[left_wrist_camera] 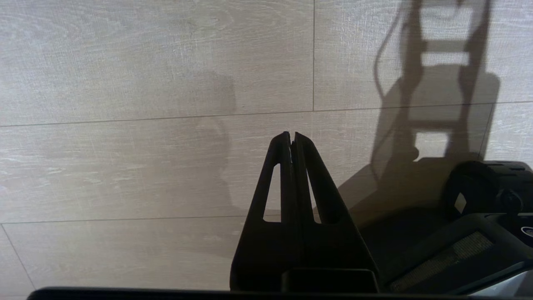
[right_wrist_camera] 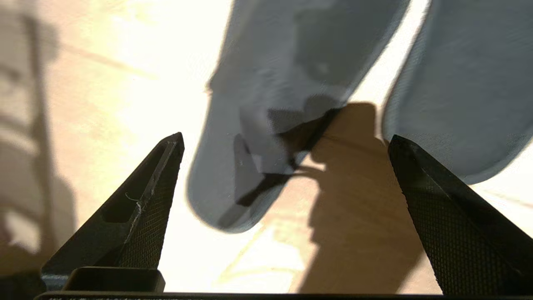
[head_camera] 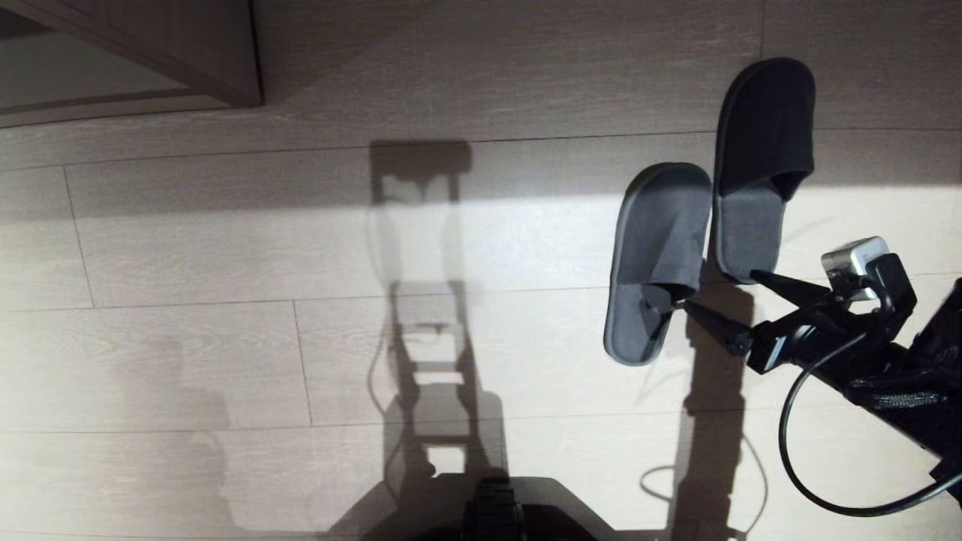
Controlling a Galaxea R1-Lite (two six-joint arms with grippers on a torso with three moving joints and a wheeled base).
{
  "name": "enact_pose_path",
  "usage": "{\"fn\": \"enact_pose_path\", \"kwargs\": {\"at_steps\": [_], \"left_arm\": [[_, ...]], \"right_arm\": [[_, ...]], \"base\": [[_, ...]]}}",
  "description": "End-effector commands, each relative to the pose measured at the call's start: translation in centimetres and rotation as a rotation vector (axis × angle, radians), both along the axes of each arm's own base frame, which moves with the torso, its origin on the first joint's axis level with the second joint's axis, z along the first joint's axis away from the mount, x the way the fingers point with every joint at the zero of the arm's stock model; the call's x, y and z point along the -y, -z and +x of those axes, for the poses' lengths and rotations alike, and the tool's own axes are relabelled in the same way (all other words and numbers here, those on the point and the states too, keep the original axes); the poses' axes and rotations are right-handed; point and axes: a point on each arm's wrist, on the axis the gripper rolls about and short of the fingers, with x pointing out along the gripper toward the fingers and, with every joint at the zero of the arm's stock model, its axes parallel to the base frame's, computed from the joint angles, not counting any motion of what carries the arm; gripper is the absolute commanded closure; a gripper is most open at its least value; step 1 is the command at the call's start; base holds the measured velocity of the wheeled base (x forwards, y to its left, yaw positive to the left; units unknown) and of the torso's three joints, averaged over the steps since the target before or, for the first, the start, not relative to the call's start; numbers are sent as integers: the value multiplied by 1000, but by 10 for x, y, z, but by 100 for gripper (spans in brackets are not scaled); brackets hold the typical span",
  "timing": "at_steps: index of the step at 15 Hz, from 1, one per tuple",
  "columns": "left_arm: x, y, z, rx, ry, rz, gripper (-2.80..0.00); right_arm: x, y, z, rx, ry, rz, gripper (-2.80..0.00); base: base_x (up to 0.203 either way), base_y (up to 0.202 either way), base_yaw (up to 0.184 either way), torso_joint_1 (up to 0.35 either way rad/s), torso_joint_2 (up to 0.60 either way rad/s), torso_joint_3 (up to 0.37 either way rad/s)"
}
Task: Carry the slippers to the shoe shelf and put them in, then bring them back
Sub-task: Place the slippers on the floor
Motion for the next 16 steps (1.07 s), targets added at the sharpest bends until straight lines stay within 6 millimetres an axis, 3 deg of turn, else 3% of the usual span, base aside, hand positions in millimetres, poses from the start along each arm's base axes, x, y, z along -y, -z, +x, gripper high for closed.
{"fn": "enact_pose_path", "kwargs": {"at_steps": [1, 2, 7, 9, 13, 16], "left_arm": [[0, 0, 0, 2, 0, 1, 0], [0, 0, 0, 2, -1, 1, 0], [0, 0, 0, 2, -2, 1, 0], [0, 0, 0, 2, -1, 1, 0], [0, 0, 0, 2, -1, 1, 0], [0, 0, 0, 2, -1, 1, 0]], "right_arm": [[-5, -1, -11, 10, -42, -4, -280], [-12, 0, -12, 2, -65, -6, 0], [-50, 22, -12, -96, -43, -40, 0], [-53, 26, -7, -89, 51, -93, 0], [-55, 30, -4, -103, 57, -104, 0], [-62, 27, 20, -50, 66, -81, 0]], "base": [[0, 0, 0, 0, 0, 0], [0, 0, 0, 0, 0, 0], [0, 0, 0, 0, 0, 0], [0, 0, 0, 0, 0, 0], [0, 0, 0, 0, 0, 0], [0, 0, 0, 0, 0, 0]]}}
